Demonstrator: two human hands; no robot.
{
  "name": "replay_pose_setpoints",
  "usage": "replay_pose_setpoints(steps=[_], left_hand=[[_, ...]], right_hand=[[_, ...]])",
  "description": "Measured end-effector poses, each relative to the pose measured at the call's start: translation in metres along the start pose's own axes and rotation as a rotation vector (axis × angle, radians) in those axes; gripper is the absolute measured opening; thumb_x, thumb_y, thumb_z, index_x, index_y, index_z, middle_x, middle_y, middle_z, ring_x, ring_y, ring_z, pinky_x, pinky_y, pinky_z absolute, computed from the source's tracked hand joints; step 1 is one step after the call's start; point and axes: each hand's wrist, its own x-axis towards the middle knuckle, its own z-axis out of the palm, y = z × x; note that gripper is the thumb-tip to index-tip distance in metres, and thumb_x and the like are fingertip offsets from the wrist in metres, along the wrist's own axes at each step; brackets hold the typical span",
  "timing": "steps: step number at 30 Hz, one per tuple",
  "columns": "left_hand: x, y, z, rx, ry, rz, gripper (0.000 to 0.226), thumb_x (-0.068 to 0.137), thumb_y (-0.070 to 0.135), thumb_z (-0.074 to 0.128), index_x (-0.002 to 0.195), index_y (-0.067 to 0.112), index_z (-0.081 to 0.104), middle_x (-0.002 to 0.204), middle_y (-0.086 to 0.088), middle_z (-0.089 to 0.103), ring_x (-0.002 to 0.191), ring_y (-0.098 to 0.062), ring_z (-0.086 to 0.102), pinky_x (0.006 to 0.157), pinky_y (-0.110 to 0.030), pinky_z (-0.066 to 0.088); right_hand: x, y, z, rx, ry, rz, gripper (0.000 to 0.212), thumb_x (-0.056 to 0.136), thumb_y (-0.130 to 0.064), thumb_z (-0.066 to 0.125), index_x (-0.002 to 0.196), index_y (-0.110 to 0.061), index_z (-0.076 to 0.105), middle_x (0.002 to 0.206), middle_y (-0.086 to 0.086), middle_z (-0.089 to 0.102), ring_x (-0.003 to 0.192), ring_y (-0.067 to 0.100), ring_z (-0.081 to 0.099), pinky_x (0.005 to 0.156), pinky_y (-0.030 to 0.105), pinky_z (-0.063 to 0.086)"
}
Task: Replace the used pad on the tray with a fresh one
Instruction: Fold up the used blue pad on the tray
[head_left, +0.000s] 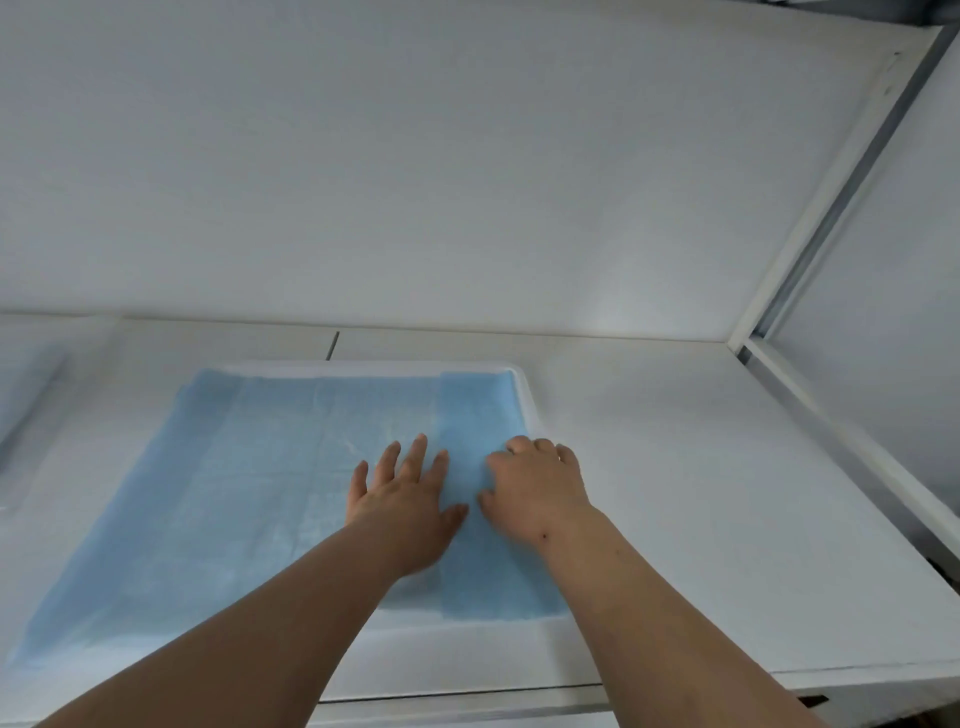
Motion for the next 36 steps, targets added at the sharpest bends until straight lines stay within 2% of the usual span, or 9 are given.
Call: replay_pose_setpoints(steps=[5, 8, 13, 20, 24, 28, 30, 32, 36], left_hand=[[-0.001, -0.030, -0.012, -0.040, 0.037, -0.127, 0.074, 0.092, 0.064, 0.033, 0.153, 0.035, 0.004, 0.163, 0.008, -0.008, 0.150, -0.020, -0.005, 0.120, -0.048, 0.002], [-0.006, -0.058, -0.023, -0.109, 0.167, -0.238, 0.069, 0.091, 0.061, 0.040, 0.151, 0.037, 0.018, 0.162, 0.009, 0.008, 0.148, -0.018, 0.007, 0.118, -0.045, 0.008], [-0.026, -0.119, -0.037, -0.278, 0.353, -0.499, 0.059, 0.089, 0.052, 0.049, 0.144, 0.035, 0.036, 0.155, 0.007, 0.029, 0.142, -0.021, 0.024, 0.113, -0.043, 0.019], [-0.067, -0.193, -0.037, -0.404, 0.341, -0.819, 0.060, 0.089, 0.037, 0.049, 0.146, 0.026, 0.035, 0.151, -0.005, 0.033, 0.137, -0.030, 0.029, 0.109, -0.046, 0.025], [-0.079, -0.225, -0.024, -0.509, 0.232, -0.844, 0.052, 0.090, 0.035, 0.050, 0.138, 0.015, 0.046, 0.138, -0.016, 0.044, 0.126, -0.038, 0.043, 0.102, -0.042, 0.038], [-0.080, -0.236, -0.026, -0.556, 0.229, -0.779, 0.028, 0.090, 0.029, 0.049, 0.095, 0.006, 0.065, 0.106, -0.018, 0.065, 0.096, -0.034, 0.059, 0.074, -0.032, 0.041], [-0.077, -0.239, -0.029, -0.625, 0.220, -0.761, 0.029, 0.092, 0.026, 0.048, 0.091, 0.003, 0.066, 0.099, -0.017, 0.066, 0.092, -0.033, 0.059, 0.073, -0.032, 0.041], [-0.075, -0.244, -0.030, -0.742, 0.209, -0.779, 0.031, 0.095, 0.024, 0.045, 0.095, 0.000, 0.064, 0.102, -0.019, 0.062, 0.096, -0.035, 0.057, 0.079, -0.035, 0.043], [-0.075, -0.246, -0.034, -1.204, 0.215, -0.851, 0.023, 0.095, 0.017, 0.051, 0.079, 0.001, 0.057, 0.084, -0.022, 0.059, 0.072, -0.031, 0.054, 0.069, -0.034, 0.042]], right_hand=[[0.007, -0.020, -0.002, -0.044, 0.025, -0.073, 0.034, 0.088, -0.036, 0.048, 0.117, -0.020, 0.060, 0.122, 0.006, 0.053, 0.116, 0.030, 0.048, 0.100, 0.042, 0.032], [0.015, -0.043, -0.006, 0.036, 0.117, -0.105, 0.032, 0.087, -0.029, 0.049, 0.113, -0.017, 0.062, 0.118, 0.007, 0.055, 0.112, 0.032, 0.048, 0.095, 0.039, 0.035], [0.026, -0.108, -0.010, 0.199, 0.093, -0.307, 0.037, 0.091, -0.034, 0.050, 0.123, -0.021, 0.061, 0.126, 0.008, 0.054, 0.119, 0.031, 0.045, 0.098, 0.040, 0.035], [0.028, -0.199, 0.006, 0.175, 0.022, -0.533, 0.043, 0.095, -0.037, 0.047, 0.130, -0.014, 0.056, 0.137, 0.009, 0.047, 0.128, 0.032, 0.039, 0.105, 0.045, 0.033], [0.031, -0.226, 0.020, 0.123, -0.031, -0.570, 0.053, 0.097, -0.046, 0.042, 0.141, -0.018, 0.044, 0.158, 0.007, 0.024, 0.144, 0.029, 0.018, 0.114, 0.046, 0.019], [0.030, -0.232, 0.042, 0.086, -0.077, -0.546, 0.057, 0.096, -0.054, 0.033, 0.147, -0.027, 0.030, 0.163, 0.003, 0.011, 0.148, 0.028, 0.008, 0.118, 0.050, 0.008], [0.029, -0.232, 0.049, 0.113, -0.071, -0.526, 0.059, 0.095, -0.055, 0.033, 0.148, -0.029, 0.027, 0.163, 0.001, 0.008, 0.149, 0.027, 0.005, 0.119, 0.050, 0.003], [0.029, -0.232, 0.050, 0.146, -0.066, -0.511, 0.059, 0.095, -0.054, 0.034, 0.148, -0.030, 0.028, 0.164, 0.000, 0.009, 0.149, 0.026, 0.005, 0.119, 0.049, 0.002], [0.028, -0.231, 0.040, 0.216, -0.051, -0.495, 0.055, 0.097, -0.054, 0.035, 0.146, -0.029, 0.034, 0.162, 0.000, 0.017, 0.148, 0.025, 0.011, 0.119, 0.046, 0.006]])
